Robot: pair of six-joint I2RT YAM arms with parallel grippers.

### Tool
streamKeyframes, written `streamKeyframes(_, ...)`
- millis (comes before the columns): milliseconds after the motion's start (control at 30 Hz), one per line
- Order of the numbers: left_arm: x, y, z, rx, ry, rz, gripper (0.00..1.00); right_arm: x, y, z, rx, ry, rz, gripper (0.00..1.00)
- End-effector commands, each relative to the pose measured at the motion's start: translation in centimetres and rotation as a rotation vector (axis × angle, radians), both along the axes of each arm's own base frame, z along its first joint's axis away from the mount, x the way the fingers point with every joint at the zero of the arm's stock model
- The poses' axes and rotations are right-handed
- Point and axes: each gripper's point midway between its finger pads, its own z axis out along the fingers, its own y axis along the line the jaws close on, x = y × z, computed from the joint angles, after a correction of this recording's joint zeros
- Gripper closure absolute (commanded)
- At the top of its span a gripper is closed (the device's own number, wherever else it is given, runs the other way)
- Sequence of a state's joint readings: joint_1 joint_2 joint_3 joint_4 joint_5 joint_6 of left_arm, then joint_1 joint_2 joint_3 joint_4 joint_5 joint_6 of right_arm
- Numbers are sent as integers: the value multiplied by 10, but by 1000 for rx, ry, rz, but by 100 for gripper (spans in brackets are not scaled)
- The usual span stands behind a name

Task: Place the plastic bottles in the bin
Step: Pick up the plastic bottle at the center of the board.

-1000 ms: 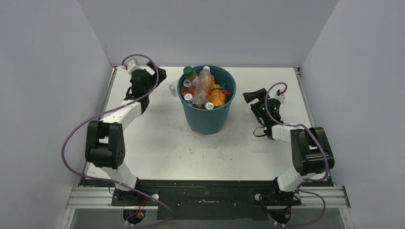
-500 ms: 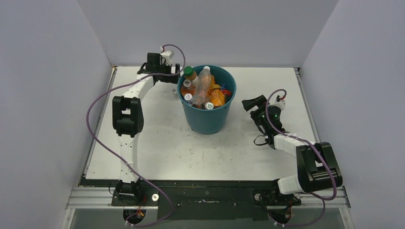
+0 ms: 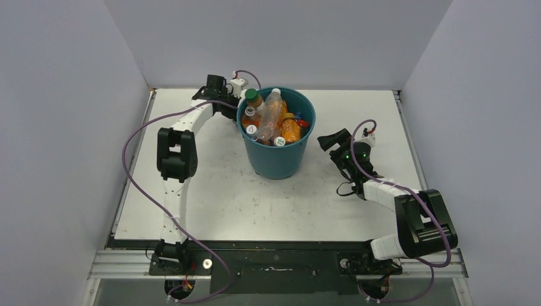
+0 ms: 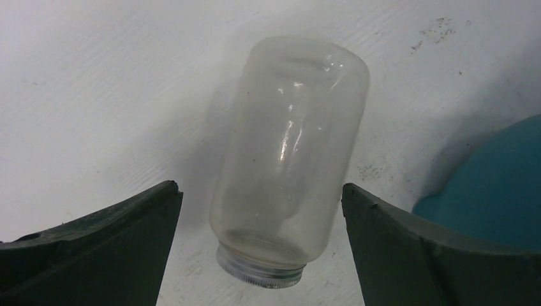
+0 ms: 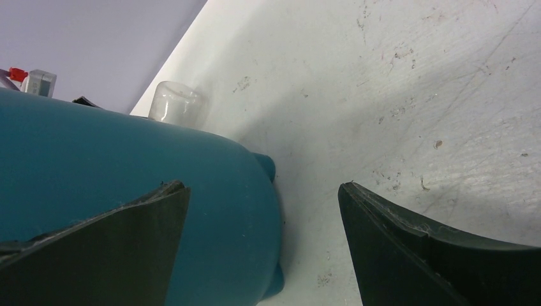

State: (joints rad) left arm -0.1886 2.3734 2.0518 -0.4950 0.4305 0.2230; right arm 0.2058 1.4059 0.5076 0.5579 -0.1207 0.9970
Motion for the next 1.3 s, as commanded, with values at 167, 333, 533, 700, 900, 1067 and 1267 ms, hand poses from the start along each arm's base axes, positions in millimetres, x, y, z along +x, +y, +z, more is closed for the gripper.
streamKeyframes(167,6,-6,-8,79,-6,-35,1,2,1,8,-10,-32,17,10)
streamKeyframes(333,4,-1,-18,124,14,-5,22,0,0,12,-11,-36,14,10)
streamKeyframes(533,16,34,17,-24,-6,216,63,0,-2,27,-15,-64,6,10)
streamKeyframes(700,16,90,116,-215,-195,481,75,-3,-8,53,-36,-103,-22,10)
streamKeyframes(900,-42,149,290,-443,-604,751,79,-12,-20,118,-111,-209,-84,10)
streamKeyframes(1067,-135,137,409,-613,-799,674,84,-32,-14,201,-187,-352,-65,10)
streamKeyframes(1267,-265,50,481,-683,-931,321,90,-72,24,294,-149,-563,166,10)
